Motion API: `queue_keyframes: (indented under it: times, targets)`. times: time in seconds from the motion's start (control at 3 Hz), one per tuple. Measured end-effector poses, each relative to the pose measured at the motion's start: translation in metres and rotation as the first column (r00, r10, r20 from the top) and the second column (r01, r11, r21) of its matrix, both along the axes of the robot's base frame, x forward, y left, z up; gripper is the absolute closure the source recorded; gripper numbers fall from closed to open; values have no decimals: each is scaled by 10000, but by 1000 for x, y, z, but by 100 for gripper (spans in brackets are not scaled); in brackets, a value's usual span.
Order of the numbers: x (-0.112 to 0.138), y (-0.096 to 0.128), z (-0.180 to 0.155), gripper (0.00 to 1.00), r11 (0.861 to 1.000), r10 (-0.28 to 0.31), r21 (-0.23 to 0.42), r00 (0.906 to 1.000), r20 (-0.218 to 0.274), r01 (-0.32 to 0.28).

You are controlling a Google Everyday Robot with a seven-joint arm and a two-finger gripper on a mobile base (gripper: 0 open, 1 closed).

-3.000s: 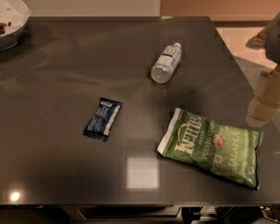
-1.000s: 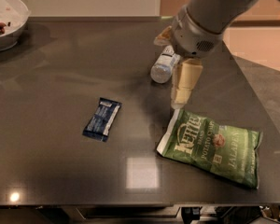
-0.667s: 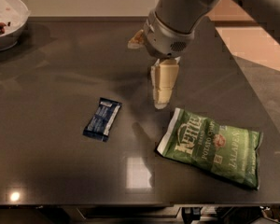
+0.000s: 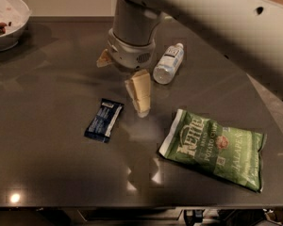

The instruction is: Move rxbar blueberry near blue plastic bottle

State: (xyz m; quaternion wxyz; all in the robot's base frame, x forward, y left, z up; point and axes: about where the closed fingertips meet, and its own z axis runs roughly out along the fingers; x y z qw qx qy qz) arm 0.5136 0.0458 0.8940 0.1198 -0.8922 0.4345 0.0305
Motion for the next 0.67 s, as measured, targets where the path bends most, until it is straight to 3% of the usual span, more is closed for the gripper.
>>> queue_keyframes:
  times: [0.33,0.67]
  targets:
    - [-8,18,-19,0,9923,994,-745,9950,30,-990]
    - [-13,34,-34,0,9760,1815,-1233,9834,37,-1796]
